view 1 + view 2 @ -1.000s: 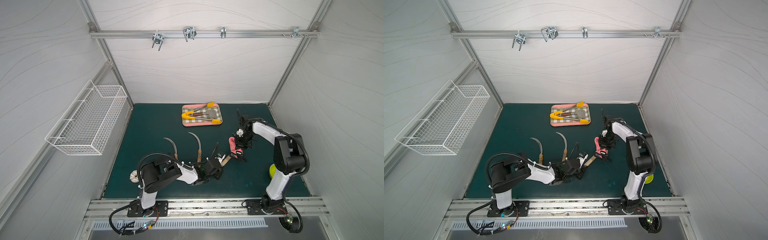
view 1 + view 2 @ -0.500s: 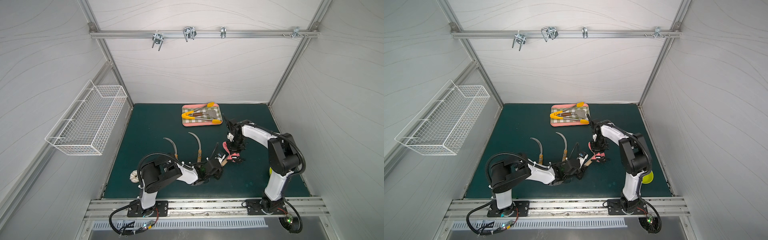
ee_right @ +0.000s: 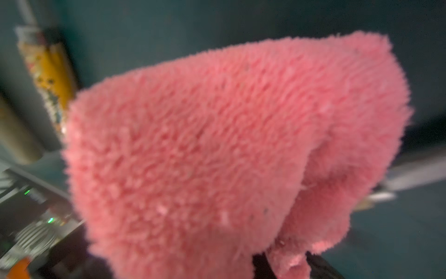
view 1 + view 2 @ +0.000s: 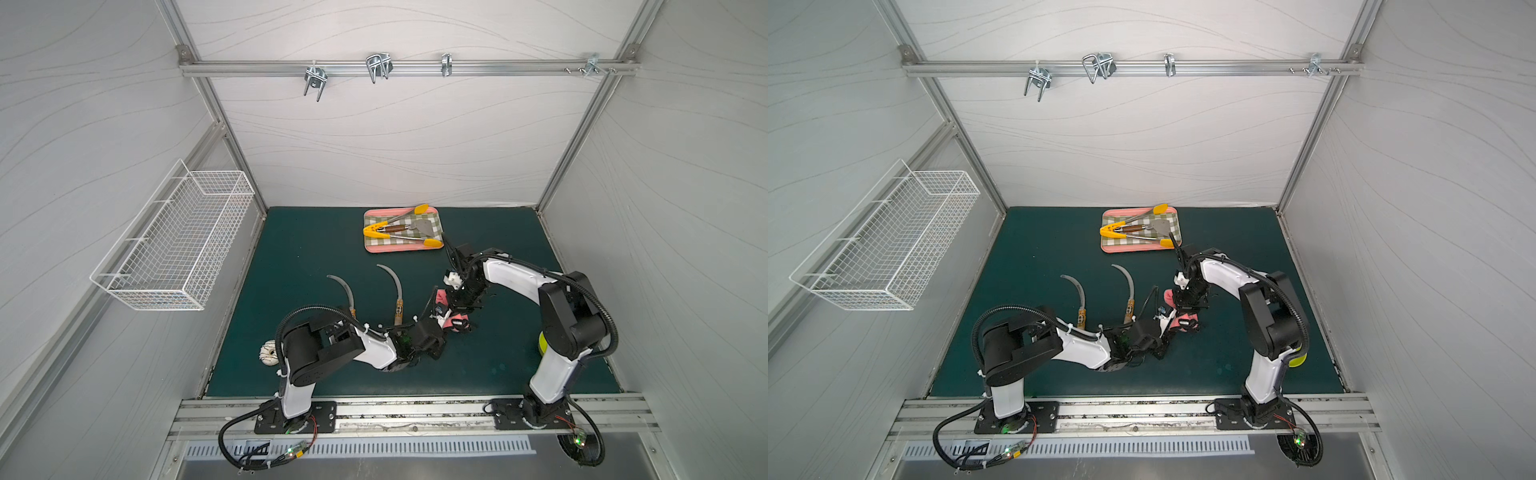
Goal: Wipe small sickles with rags
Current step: Wipe the small sickle.
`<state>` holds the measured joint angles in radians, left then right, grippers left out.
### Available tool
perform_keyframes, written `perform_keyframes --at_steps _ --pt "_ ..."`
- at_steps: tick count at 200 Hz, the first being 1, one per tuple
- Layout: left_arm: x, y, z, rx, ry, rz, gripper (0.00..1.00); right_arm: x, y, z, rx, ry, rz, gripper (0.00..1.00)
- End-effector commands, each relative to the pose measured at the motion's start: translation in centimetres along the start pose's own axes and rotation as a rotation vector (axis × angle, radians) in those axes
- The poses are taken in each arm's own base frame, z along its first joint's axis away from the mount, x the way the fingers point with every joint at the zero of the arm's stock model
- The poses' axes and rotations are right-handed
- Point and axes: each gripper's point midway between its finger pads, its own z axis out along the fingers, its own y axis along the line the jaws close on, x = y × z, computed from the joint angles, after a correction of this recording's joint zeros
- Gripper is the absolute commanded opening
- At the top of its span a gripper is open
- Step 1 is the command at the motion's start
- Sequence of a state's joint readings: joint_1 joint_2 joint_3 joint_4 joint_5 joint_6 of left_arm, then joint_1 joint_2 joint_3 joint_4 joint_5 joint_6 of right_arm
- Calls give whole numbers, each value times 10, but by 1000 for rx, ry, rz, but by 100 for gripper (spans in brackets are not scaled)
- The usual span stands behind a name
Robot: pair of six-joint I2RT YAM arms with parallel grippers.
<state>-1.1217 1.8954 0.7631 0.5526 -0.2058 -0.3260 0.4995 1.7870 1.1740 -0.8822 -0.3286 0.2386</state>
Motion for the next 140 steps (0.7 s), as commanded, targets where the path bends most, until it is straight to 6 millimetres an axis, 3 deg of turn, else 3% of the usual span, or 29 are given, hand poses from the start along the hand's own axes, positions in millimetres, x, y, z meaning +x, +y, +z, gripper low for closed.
perform_keyframes --at_steps 1,29,80,109,140 --pt "13 13 9 -56 30 8 0 32 21 9 -115 120 19 16" --pt "14 14 7 -58 29 6 0 17 -5 -14 -70 38 84 15" --pt "16 14 9 -58 37 6 0 -20 -48 -82 91 -146 117 14" --pt "16 14 9 -56 36 6 0 -26 -55 -74 118 -126 120 14" --pt "16 14 10 -58 40 5 0 -22 -61 -39 190 -53 114 14"
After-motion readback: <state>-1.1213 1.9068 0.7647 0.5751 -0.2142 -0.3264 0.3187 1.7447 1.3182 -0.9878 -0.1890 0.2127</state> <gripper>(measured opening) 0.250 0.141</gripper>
